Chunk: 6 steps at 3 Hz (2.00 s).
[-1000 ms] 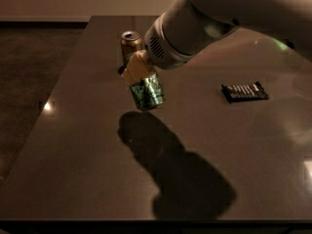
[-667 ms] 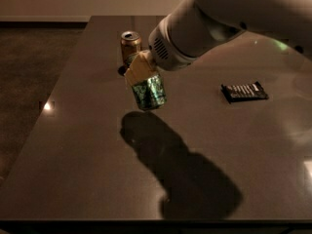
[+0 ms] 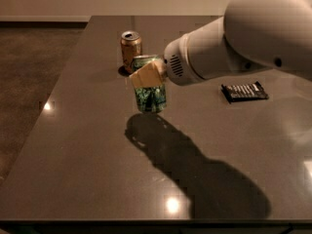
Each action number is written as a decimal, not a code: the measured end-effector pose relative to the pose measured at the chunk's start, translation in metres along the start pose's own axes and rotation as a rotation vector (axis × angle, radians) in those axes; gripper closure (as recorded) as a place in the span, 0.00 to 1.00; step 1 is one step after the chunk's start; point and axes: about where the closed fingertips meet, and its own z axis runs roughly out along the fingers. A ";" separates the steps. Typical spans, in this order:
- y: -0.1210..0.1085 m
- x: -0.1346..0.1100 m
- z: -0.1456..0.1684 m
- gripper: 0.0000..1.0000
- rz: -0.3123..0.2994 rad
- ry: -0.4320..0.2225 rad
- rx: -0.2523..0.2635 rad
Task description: Place green can upright
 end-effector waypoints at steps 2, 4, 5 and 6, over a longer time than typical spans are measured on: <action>-0.002 0.012 0.007 1.00 0.015 -0.172 -0.027; 0.002 0.018 0.014 1.00 -0.042 -0.277 -0.009; 0.003 0.015 0.015 1.00 -0.075 -0.328 0.017; 0.005 0.014 0.016 1.00 -0.110 -0.364 0.034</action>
Offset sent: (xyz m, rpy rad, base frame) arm -0.0051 -0.0032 -0.0248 0.2289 -0.1896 0.0121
